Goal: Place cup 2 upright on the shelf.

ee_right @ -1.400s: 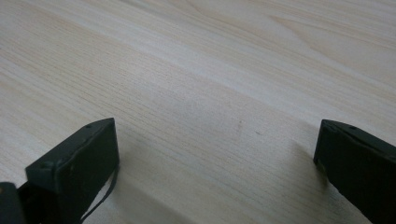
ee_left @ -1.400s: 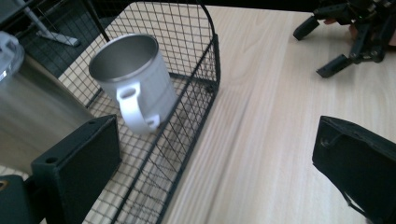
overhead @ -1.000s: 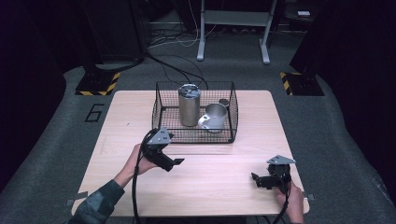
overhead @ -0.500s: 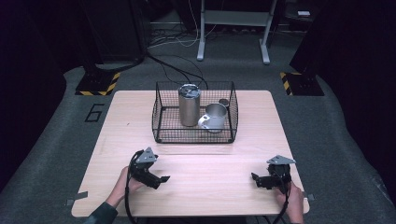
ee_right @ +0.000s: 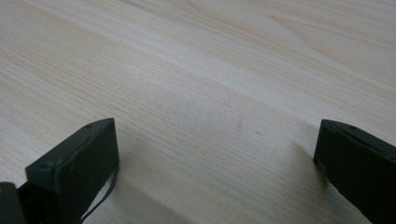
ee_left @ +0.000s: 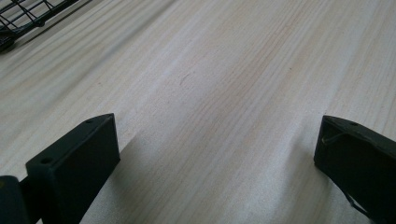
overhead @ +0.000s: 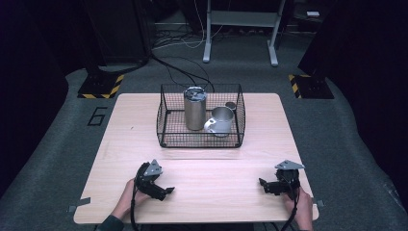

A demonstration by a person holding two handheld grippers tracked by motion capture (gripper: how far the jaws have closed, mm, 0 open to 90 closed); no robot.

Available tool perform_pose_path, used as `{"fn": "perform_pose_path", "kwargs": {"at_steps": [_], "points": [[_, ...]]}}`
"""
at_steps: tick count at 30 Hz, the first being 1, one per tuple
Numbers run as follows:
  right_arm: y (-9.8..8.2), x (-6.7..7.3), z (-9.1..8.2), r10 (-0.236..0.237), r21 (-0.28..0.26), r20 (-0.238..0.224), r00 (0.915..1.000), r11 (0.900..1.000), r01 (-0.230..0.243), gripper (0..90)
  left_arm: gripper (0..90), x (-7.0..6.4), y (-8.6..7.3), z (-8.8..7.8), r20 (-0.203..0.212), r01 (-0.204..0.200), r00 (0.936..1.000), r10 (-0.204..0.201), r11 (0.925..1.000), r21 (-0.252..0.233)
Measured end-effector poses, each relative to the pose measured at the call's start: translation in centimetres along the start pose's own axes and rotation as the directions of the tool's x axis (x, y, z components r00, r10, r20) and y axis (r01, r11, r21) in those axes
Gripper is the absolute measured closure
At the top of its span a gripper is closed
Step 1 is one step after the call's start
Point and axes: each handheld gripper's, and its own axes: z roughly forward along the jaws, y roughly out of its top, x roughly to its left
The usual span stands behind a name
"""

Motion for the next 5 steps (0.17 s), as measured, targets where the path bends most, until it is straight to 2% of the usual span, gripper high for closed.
{"fn": "perform_pose_path", "kwargs": {"at_steps": [2, 5], "points": [[0.01, 0.0, -0.02, -0.001, 0.005, 0.0, 1.0, 1.0, 0.001, 0.0, 0.0, 0.09, 0.05, -0.1, -0.002, 0.005, 1.0, -0.005, 0.9999, 0.013], [0.0, 0.0, 0.0, 0.0, 0.001, 0.0, 1.0, 1.0, 0.0, 0.0, 0.0, 0.15, 0.04, -0.07, -0.014, 0.017, 0.9998, -0.017, 0.9998, 0.007]]}}
